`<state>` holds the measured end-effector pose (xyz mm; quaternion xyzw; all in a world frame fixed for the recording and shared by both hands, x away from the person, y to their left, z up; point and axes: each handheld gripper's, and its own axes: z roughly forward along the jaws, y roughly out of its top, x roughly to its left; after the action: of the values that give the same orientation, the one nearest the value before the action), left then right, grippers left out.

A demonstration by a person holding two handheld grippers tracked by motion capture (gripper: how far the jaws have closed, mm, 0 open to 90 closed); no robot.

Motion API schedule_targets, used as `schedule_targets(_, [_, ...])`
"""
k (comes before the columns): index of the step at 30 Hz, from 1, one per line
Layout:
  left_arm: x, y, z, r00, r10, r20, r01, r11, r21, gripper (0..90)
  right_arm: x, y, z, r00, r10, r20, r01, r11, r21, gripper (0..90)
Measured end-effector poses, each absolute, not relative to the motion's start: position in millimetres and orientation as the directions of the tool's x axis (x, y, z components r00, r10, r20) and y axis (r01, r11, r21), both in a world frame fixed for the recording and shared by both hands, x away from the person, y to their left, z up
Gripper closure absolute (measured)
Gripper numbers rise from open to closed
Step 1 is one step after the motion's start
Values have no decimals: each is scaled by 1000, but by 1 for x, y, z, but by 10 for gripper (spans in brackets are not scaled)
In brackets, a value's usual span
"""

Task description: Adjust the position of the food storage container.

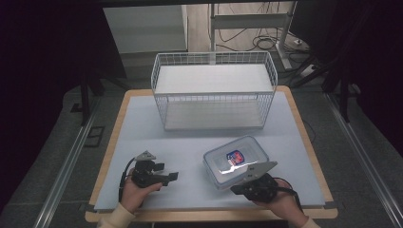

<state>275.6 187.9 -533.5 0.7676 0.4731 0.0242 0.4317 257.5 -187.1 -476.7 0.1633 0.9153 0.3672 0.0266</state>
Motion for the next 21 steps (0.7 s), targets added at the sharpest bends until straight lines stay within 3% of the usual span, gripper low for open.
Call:
schedule_targets(5, [276, 188, -534, 554, 745, -371, 705, -183, 685, 196, 260, -171, -476, -949, 314, 28, 254, 708, 659, 900])
schedule_targets(21, [276, 187, -535, 553, 747, -368, 707, -188, 682, 196, 275, -152, -481, -946, 321, 38, 262, 695, 669, 900])
